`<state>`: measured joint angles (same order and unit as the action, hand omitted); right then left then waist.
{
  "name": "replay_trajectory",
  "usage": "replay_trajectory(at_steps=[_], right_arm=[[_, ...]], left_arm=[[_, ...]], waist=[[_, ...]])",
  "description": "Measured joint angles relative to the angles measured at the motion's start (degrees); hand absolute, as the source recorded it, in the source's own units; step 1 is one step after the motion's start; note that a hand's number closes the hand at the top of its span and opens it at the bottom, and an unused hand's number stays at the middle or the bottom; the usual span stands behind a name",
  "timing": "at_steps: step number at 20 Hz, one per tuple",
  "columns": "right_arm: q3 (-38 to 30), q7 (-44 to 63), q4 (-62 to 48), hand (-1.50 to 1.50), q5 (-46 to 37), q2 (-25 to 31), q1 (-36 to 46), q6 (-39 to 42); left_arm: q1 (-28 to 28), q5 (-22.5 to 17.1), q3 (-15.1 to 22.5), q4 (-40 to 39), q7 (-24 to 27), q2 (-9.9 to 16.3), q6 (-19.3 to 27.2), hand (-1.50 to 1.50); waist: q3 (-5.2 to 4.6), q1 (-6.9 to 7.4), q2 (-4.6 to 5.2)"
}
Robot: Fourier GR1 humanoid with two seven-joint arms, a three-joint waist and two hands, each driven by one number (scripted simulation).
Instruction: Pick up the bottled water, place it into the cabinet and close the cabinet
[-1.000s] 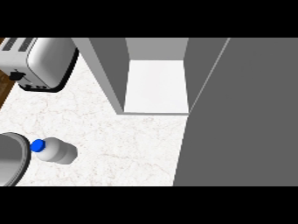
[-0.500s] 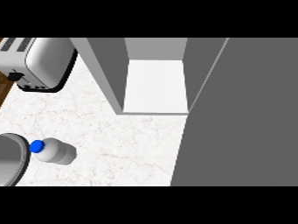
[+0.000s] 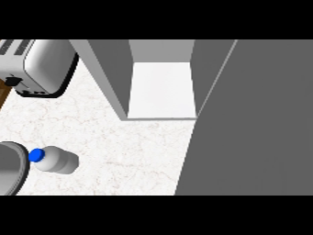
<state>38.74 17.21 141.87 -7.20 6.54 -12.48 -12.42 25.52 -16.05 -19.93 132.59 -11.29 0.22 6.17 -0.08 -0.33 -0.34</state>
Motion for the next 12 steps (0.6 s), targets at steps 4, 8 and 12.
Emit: replay_trajectory(at_steps=[4,8,12], right_arm=[[-0.13,0.39,-0.3,-1.5,-0.28,0.43,1.65,-1.2],[-0.11,0.0,-0.36,-1.5,-0.49,1.67,1.67,-2.12],[0.0,1.98,-0.11,-1.5,-0.85,2.29,3.43,-3.17]], left_arm=[[-1.26,0.15,0.17,-5.24,3.79,0.11,0.22,-1.5],[-2.86,0.8,-0.58,-10.92,7.03,0.39,-0.84,-1.5],[-3.91,2.35,0.24,-16.13,10.41,0.06,-1.75,-1.5]], waist=[[0.0,0.05,0.11],[0.02,-0.04,0.15],[0.0,-0.07,0.16]])
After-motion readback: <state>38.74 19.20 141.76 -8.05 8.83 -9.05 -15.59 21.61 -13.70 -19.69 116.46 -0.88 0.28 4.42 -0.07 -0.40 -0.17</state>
